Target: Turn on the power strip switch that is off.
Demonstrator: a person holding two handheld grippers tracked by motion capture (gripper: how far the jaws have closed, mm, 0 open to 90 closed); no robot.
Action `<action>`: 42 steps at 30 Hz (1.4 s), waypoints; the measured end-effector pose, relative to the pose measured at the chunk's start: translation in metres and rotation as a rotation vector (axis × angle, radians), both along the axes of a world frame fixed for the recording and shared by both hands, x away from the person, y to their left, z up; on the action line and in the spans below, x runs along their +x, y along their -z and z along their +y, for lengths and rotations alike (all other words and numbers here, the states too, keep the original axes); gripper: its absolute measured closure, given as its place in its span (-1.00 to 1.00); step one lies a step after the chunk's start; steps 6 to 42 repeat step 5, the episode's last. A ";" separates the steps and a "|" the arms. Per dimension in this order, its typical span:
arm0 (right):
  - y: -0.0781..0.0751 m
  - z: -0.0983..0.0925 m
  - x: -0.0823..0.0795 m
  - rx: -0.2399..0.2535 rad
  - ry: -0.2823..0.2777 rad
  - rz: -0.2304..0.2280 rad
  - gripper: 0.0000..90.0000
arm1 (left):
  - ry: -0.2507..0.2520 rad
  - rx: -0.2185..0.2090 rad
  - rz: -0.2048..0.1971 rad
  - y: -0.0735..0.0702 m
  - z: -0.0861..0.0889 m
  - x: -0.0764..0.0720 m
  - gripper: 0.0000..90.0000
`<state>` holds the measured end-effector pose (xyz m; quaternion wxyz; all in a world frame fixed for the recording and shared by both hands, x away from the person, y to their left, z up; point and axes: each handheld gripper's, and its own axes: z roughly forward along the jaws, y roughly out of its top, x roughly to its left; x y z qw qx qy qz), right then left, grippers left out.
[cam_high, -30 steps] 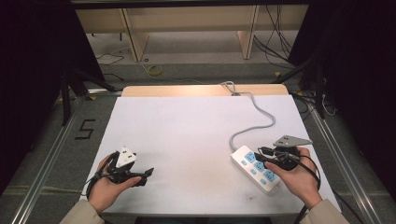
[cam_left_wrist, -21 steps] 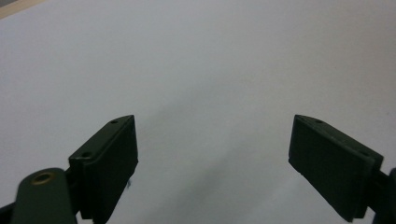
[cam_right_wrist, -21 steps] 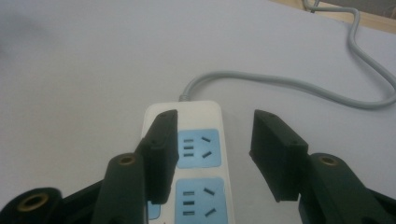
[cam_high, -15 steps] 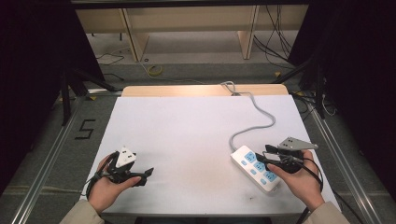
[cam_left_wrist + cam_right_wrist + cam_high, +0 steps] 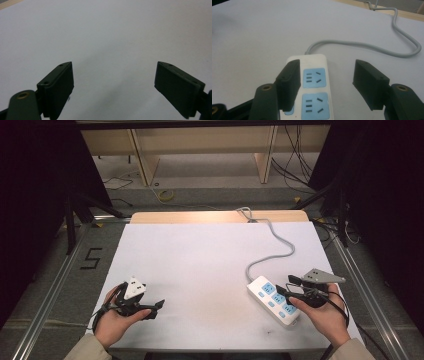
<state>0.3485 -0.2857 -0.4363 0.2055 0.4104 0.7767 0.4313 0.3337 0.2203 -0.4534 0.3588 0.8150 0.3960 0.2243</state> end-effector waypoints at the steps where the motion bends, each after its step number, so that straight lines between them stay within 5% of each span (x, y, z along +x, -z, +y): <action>1: 0.000 0.000 0.000 0.002 0.000 -0.002 -0.15 | 0.000 0.000 0.000 0.000 0.000 0.000 -0.66; 42: 0.000 -0.001 0.000 0.006 0.000 -0.007 -0.17 | 0.000 -0.002 0.001 0.000 -0.001 0.000 -0.66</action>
